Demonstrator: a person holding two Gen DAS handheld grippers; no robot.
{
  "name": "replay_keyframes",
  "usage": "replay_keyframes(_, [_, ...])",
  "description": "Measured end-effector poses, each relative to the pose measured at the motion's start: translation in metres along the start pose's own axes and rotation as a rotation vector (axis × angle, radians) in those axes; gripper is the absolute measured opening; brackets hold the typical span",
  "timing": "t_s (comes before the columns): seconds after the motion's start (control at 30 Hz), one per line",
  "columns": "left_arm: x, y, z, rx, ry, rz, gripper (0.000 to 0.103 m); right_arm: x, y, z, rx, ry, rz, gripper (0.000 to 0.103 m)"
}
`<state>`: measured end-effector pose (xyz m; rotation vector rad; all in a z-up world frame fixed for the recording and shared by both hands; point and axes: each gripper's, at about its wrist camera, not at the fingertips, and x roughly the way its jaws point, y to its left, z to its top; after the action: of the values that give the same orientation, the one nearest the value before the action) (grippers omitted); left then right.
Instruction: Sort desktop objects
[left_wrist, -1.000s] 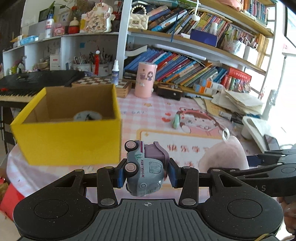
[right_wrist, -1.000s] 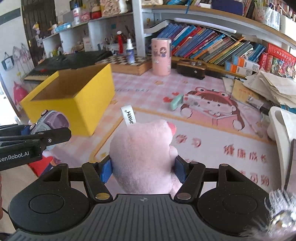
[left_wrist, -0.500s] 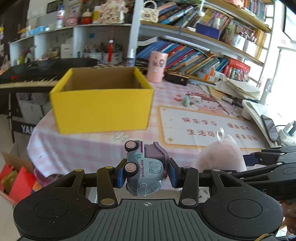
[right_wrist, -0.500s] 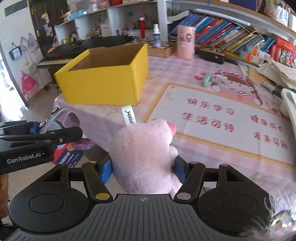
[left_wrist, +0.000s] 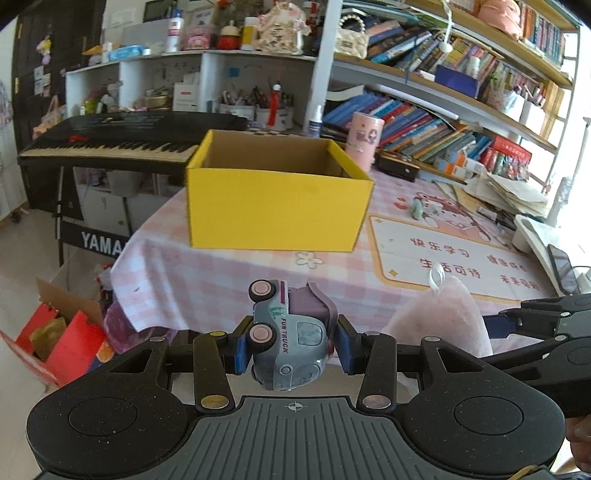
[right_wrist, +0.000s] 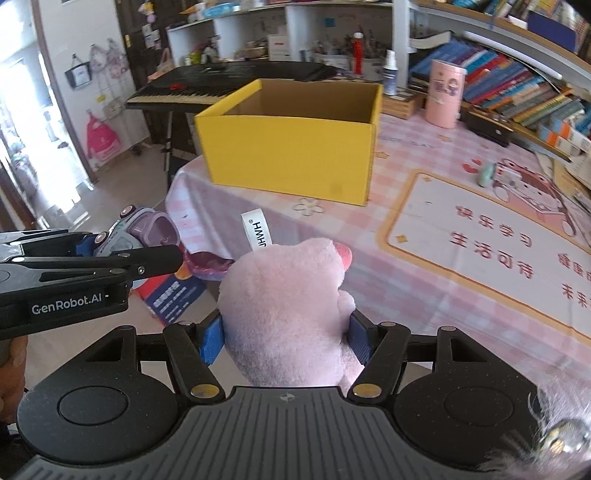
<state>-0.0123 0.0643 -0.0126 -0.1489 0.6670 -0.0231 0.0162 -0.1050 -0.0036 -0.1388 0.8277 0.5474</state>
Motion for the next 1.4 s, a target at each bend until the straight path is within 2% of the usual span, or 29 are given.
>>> replay_keyframes(0.33, [-0.007, 0.016, 0.002, -0.014, -0.034, 0.026, 0.043, 0.005, 0.018, 0.006, -0.033, -0.005, 0.02, 0.064])
replay_keyframes(0.87, [0.007, 0.025, 0.016, 0.01, -0.03, 0.052, 0.043, 0.025, 0.017, 0.026, -0.011, -0.003, 0.038, 0.064])
replay_keyframes(1.0, [0.014, 0.024, 0.03, 0.021, -0.057, 0.058, 0.043, 0.031, 0.008, 0.038, -0.006, -0.014, 0.027, 0.064])
replay_keyframes(1.13, [0.025, 0.023, 0.055, 0.018, -0.116, 0.085, 0.043, 0.035, -0.002, 0.058, -0.02, -0.061, 0.019, 0.064])
replay_keyframes(1.4, [0.055, 0.021, 0.112, 0.012, -0.222, 0.138, 0.043, 0.037, -0.041, 0.126, 0.014, -0.195, 0.052, 0.064])
